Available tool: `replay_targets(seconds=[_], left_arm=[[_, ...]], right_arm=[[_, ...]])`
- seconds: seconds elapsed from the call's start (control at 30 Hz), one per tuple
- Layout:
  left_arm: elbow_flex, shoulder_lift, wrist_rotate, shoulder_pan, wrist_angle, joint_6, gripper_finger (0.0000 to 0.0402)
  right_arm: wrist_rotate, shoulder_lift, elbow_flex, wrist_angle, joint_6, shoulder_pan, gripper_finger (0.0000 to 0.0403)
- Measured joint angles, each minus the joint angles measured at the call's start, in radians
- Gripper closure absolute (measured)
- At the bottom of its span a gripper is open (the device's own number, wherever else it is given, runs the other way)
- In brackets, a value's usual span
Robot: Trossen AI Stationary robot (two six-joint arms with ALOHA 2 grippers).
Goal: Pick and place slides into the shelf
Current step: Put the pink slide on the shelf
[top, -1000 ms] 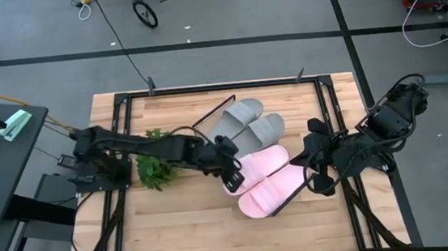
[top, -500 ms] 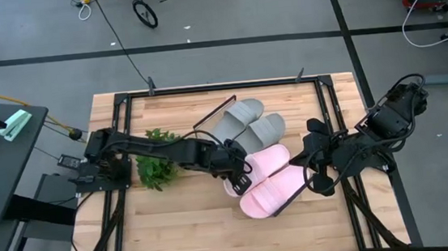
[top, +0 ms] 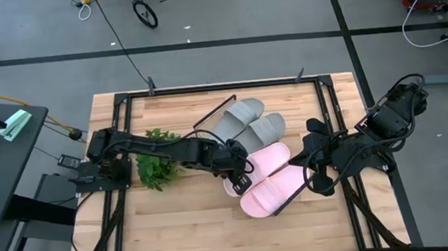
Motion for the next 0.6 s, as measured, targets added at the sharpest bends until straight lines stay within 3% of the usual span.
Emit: replay_targets(seconds=[0.43, 0.6], left_arm=[[-0.001, 0.020, 0.054, 0.014, -0.006, 0.010, 0.0397], [0.088, 0.026, 0.022, 0.013, -0.038, 0.038, 0.0374]], right_arm=[[0.000, 0.000, 0.000, 0.007, 0.008, 0.000, 0.0401], [0.000, 0.000, 0.000, 0.010, 0.009, 0.000, 0.0401]])
